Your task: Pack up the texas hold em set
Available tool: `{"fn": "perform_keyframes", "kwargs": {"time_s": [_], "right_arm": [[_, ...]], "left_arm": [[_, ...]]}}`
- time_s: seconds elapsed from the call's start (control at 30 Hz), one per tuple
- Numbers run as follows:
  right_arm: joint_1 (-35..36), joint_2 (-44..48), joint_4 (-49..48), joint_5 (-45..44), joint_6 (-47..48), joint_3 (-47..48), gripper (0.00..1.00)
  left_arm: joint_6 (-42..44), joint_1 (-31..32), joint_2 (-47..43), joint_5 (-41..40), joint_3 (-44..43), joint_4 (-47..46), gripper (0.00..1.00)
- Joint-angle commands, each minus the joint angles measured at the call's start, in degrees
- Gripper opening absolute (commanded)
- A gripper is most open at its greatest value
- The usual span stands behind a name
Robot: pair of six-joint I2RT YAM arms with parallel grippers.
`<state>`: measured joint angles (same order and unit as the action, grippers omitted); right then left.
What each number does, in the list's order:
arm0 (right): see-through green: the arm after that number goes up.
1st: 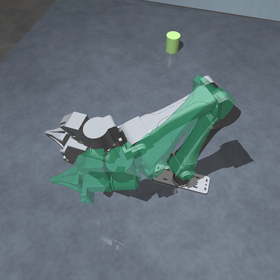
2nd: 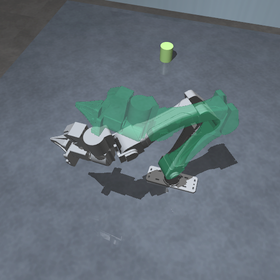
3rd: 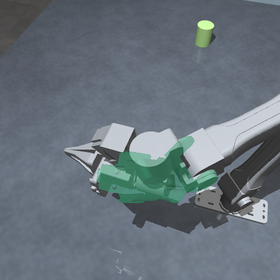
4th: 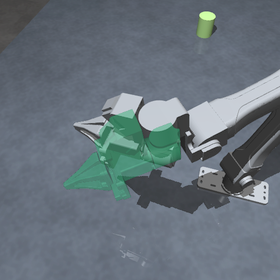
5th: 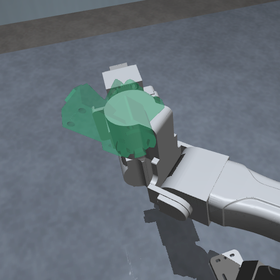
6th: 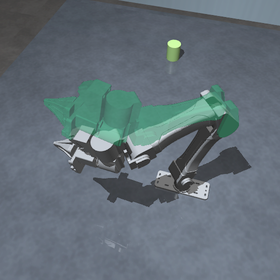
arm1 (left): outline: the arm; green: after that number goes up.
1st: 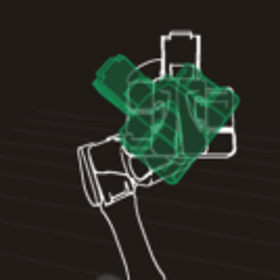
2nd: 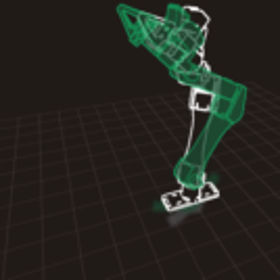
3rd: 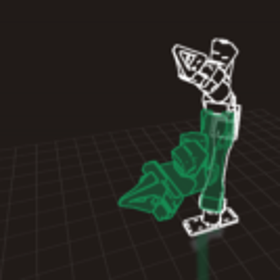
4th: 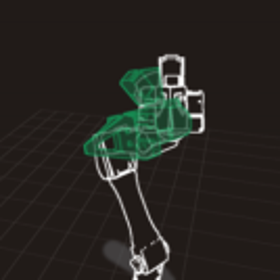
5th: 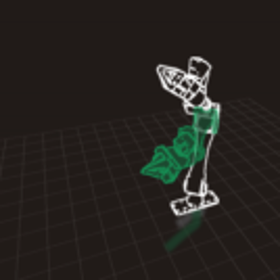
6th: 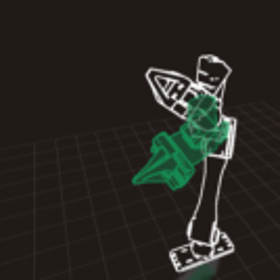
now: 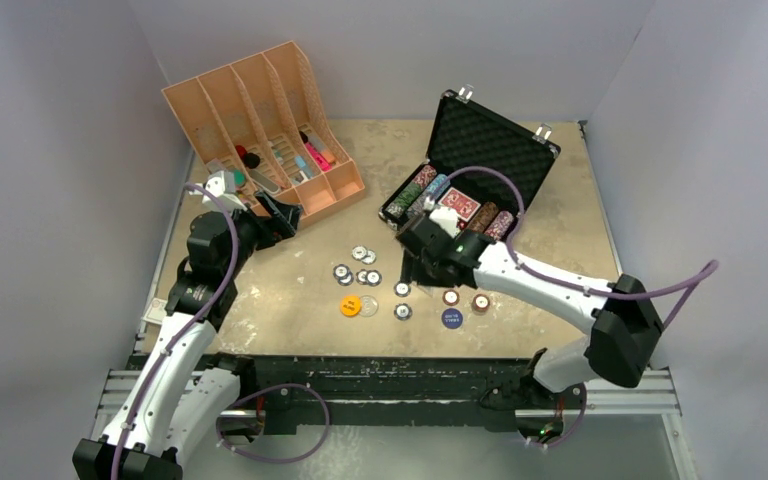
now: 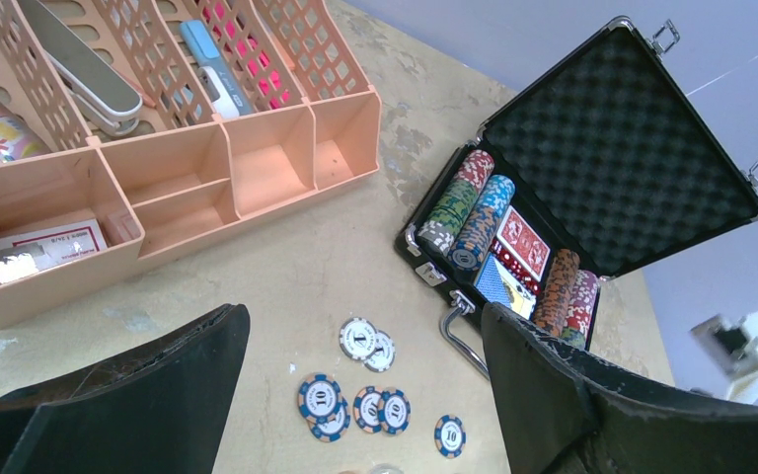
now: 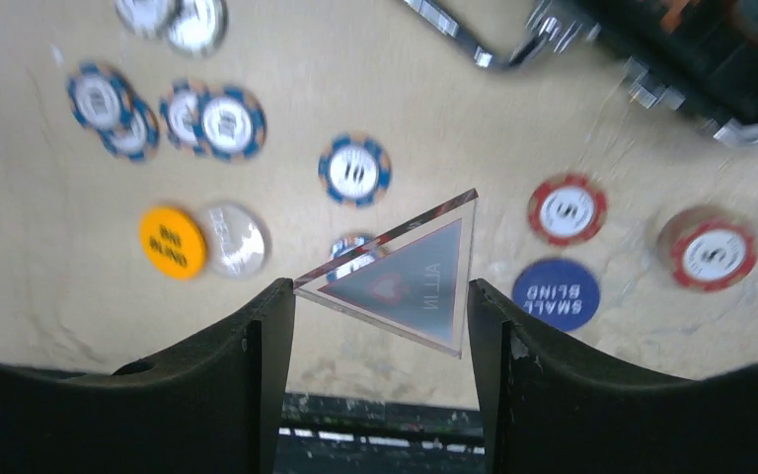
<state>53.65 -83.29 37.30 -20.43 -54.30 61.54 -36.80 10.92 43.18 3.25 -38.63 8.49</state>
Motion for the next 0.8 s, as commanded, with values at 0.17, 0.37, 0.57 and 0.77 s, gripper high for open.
{"fn": "perform_keyframes", "kwargs": {"time_s": [0.17,0.37,0.57,0.77], "right_arm": [[-19.71,-4.59,-9.68,-7.2,12.71,10.51,0.56],[-27.41,-16.28,-15.89,-11.12,18.1,18.19,0.56],[-31.26,-24.91,-19.38,-8.73,24.13,24.52,0.56],[-32.78,-26.65,-21.66,-4.19,28.83,24.61,0.56]], "left_arm": [[1.03,-0.4,0.11,-0.24,-1.4,-1.55,0.86],[1.11,-0.45,-0.02,0.0,-1.43,-1.2,0.86],[1.38,-0.37,0.12,-0.34,-1.4,-0.77,0.86],[1.46,-0.37,0.38,-0.26,-1.35,-0.76,0.86]]}}
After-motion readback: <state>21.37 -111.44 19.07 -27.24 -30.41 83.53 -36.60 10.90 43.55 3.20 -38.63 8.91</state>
